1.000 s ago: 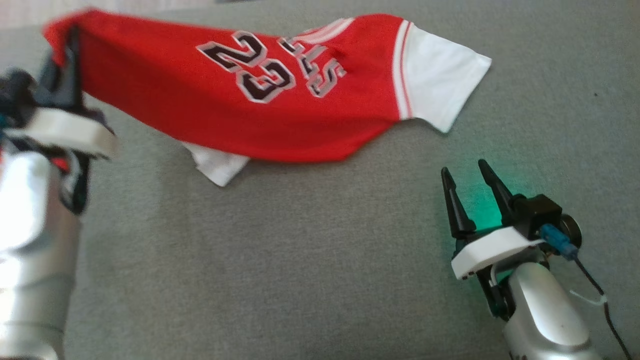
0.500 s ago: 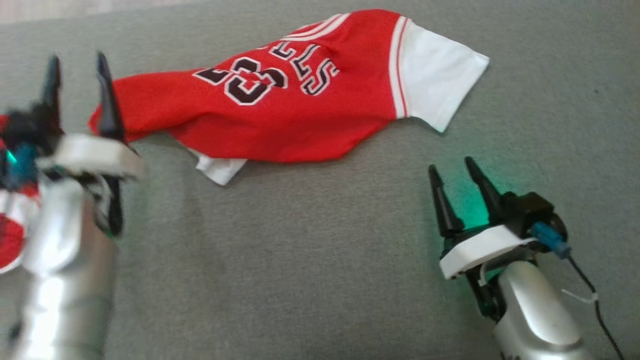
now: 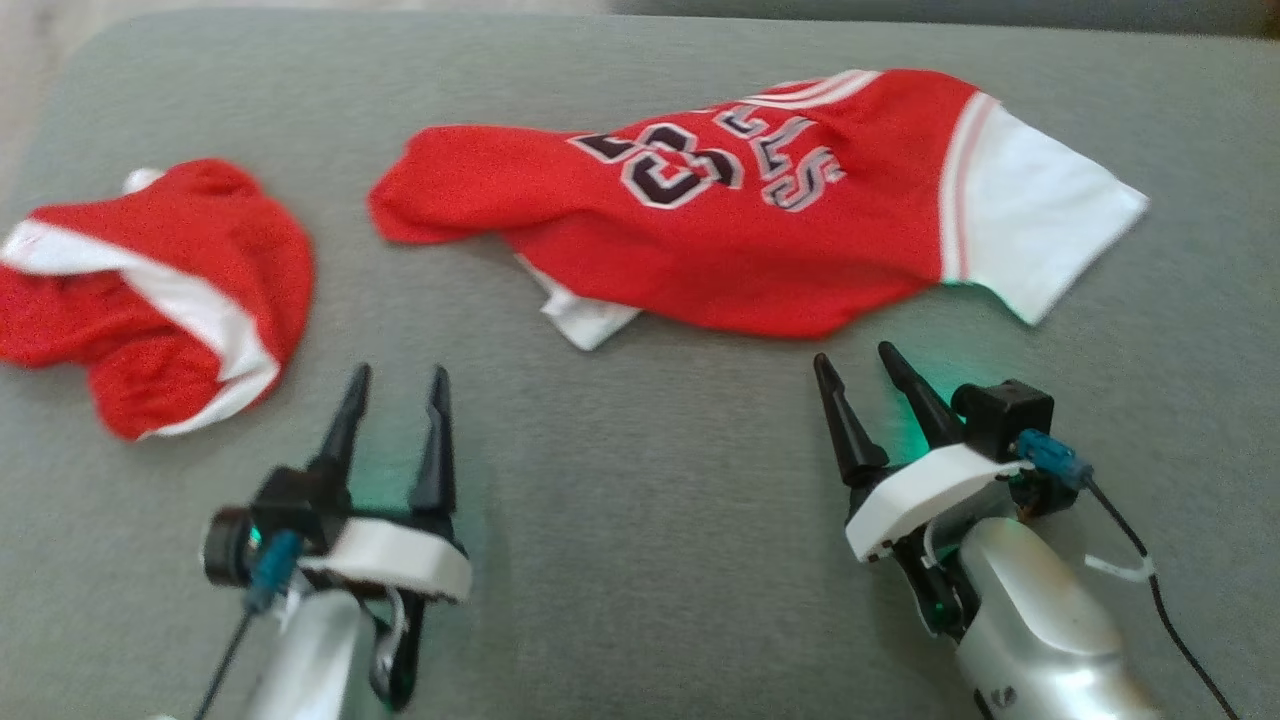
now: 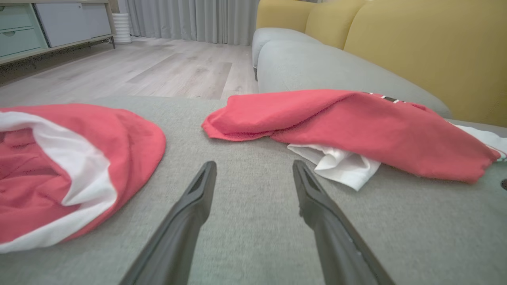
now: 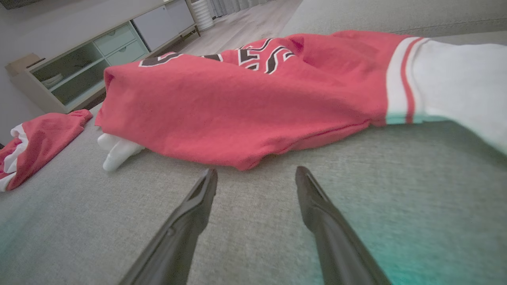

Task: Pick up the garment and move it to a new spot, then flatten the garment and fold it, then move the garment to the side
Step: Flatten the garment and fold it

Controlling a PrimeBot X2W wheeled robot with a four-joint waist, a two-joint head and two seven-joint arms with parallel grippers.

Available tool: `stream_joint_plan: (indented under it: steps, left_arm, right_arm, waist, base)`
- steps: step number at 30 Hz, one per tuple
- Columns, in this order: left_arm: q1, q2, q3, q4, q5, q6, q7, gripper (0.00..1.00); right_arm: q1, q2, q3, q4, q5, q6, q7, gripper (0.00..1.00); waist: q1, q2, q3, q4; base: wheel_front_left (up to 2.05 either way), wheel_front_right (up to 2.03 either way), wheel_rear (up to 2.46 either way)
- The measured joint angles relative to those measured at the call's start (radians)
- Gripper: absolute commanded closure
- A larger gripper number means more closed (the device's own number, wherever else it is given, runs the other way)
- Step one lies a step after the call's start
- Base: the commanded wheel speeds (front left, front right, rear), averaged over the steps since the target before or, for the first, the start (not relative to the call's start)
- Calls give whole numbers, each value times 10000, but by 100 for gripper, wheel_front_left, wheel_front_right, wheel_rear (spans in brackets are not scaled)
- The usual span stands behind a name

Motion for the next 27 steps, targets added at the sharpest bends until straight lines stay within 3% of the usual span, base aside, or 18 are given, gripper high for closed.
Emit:
stream_joint_plan:
  steps: [7,13,15,16,17,20,27]
  left_arm:
    - [751,-54,-493,-165,13,-155,0,0]
    - [863,-61,-732,-234,-232,-63,0,0]
    - [863,-61,-738,-236,-238,-61,0,0]
    - [862,-61,-746,-236,-238,-54,0,0]
    - [862,-61,-752,-236,-253,-50,0,0]
    - [862,-61,-759,-234,-267,23,0,0]
    - [1262,-59,-713,-192,-265,25,0,0]
  right_arm:
    - [-667,-31,309,1277,694,-2,-4,0]
    - [-1192,-88,267,1956,1104,-2,-52,0]
    - [-1291,-100,280,1996,1141,-2,-59,28]
    - [-1330,-117,316,1939,1235,-2,-59,67]
    - [-1335,-128,382,1820,1331,-2,-59,100]
    - [-1268,-119,571,1076,1557,-2,-54,100]
    - [-781,-107,1149,-2485,2357,-2,-46,100]
  waist:
    - [0,0,-54,963]
    - [0,0,-28,1338]
    - [0,0,-10,1378]
    - [0,0,-4,1393]
    - [1,0,-4,1398]
    - [2,0,-49,1382]
    - [1,0,-532,1170]
  base:
    - [0,0,0]
    - [0,0,0]
    - [0,0,0]
    - [0,0,0]
    - [0,0,0]
    - [0,0,0]
    - [0,0,0]
